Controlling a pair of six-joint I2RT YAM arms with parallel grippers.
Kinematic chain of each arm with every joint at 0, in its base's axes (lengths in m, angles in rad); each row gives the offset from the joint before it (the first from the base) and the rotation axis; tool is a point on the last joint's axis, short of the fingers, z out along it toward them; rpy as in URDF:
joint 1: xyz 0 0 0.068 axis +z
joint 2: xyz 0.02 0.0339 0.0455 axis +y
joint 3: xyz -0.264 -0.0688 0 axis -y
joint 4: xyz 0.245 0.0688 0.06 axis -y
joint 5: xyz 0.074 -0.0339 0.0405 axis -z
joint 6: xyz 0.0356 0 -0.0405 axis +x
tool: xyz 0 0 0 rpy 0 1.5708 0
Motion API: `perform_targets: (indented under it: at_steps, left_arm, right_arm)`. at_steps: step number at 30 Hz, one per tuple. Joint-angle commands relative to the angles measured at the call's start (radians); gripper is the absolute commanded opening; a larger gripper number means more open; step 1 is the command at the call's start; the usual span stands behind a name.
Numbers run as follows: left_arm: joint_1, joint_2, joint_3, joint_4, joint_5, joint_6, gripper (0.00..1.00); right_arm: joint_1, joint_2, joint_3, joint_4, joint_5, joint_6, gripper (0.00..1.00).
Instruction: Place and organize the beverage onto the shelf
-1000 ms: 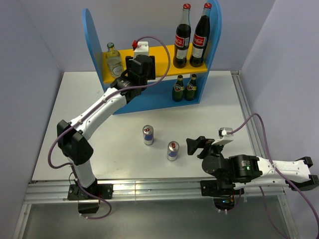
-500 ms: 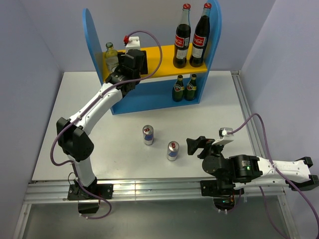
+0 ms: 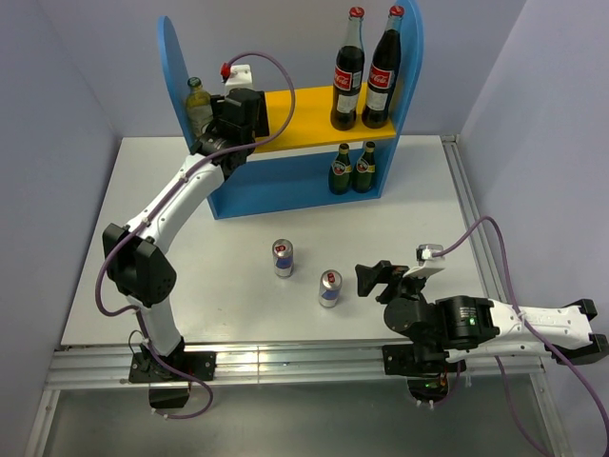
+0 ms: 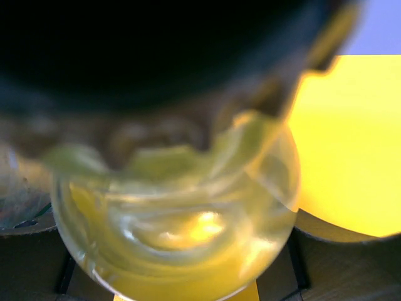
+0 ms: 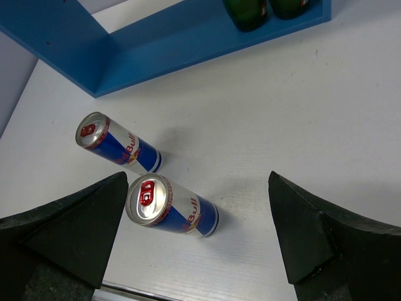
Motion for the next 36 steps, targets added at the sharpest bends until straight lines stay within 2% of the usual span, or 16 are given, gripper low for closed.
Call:
perform_targets:
  at_steps: [1, 2, 3, 5, 6, 10, 11, 12, 22, 36]
  left_arm:
    - [0.006, -0.027, 0.031, 0.105, 0.009, 0.020, 0.27]
    - [0.007, -0.031, 0.026, 0.108, 0.023, 0.016, 0.31]
    - [0.007, -0.034, 0.019, 0.111, 0.026, 0.012, 0.41]
    - [0.007, -0.039, 0.012, 0.113, 0.028, 0.006, 0.51]
    - [0.006, -0.040, 0.012, 0.113, 0.031, 0.003, 0.60]
    - [0.006, -0.043, 0.009, 0.114, 0.038, 0.001, 0.69]
    - [0.006, -0.040, 0.012, 0.111, 0.037, 0.000, 0.76]
    - [0.004, -0.039, 0.012, 0.108, 0.037, -0.002, 0.88]
    - [-0.020, -0.054, 0.006, 0.097, -0.001, -0.004, 0.92]
    - [-0.093, -0.145, -0.103, 0.088, -0.112, -0.016, 0.93]
  right_arm:
    - [0.007, 0.006, -0.004, -0.001, 0.044, 0.026, 1.00]
    - [0.008, 0.009, -0.002, -0.001, 0.044, 0.025, 1.00]
    - [0.007, 0.009, -0.002, -0.001, 0.044, 0.025, 1.00]
    - [0.007, 0.010, -0.004, -0.001, 0.044, 0.026, 1.00]
    - [0.008, 0.011, -0.002, -0.001, 0.044, 0.026, 1.00]
    - [0.008, 0.009, -0.002, -0.001, 0.042, 0.026, 1.00]
    - [0.008, 0.009, -0.002, -0.001, 0.042, 0.026, 1.00]
    - [0.008, 0.009, -0.002, -0.001, 0.042, 0.026, 1.00]
    - [0.008, 0.001, -0.004, 0.002, 0.040, 0.025, 1.00]
    - [0.008, -0.017, -0.010, 0.009, 0.031, 0.014, 1.00]
